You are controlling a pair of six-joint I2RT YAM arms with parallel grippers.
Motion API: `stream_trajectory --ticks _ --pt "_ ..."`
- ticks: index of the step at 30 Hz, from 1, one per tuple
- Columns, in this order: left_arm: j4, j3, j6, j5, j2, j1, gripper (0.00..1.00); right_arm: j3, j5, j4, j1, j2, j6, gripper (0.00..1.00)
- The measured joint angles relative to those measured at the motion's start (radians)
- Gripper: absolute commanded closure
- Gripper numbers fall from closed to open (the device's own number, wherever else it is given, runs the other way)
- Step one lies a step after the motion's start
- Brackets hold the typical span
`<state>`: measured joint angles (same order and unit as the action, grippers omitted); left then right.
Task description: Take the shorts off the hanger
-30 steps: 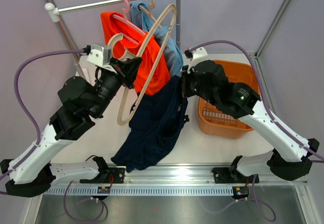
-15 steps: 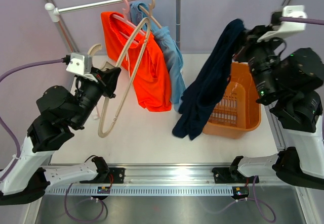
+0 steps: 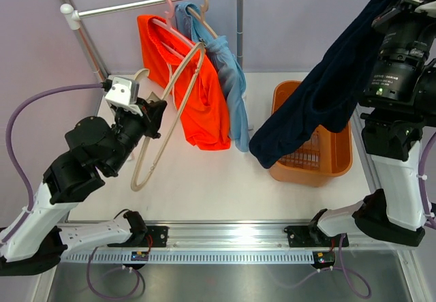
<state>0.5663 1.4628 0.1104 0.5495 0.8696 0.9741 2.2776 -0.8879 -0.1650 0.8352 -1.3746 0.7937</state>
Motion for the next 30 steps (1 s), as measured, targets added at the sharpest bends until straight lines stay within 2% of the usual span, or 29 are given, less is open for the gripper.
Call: stream_trajectory --ticks 6,14,19,26,30 --pt "0.034 -0.013 0.0 0.0 -0.006 0.0 1.0 0.01 0.011 -0.021 -0.18 -0.014 -0.029 1.0" --pt "0.038 -0.013 -0.001 0.002 -0.017 0.0 1.0 0.098 0.018 0.021 -0.298 -0.078 -0.098 1.0" --pt "0.039 -0.013 -0.002 0.005 -0.017 0.0 1.0 0.123 0.048 0.159 -0.363 -0.119 -0.221 1.0" --pt "0.053 -0.013 -0.006 0.019 -0.02 0.0 1.0 0.124 0.098 0.369 -0.371 -0.166 -0.38 1.0" --pt "0.071 -0.013 -0.009 0.037 -0.034 0.0 1.0 0.054 0.097 0.465 -0.371 -0.156 -0.468 1.0"
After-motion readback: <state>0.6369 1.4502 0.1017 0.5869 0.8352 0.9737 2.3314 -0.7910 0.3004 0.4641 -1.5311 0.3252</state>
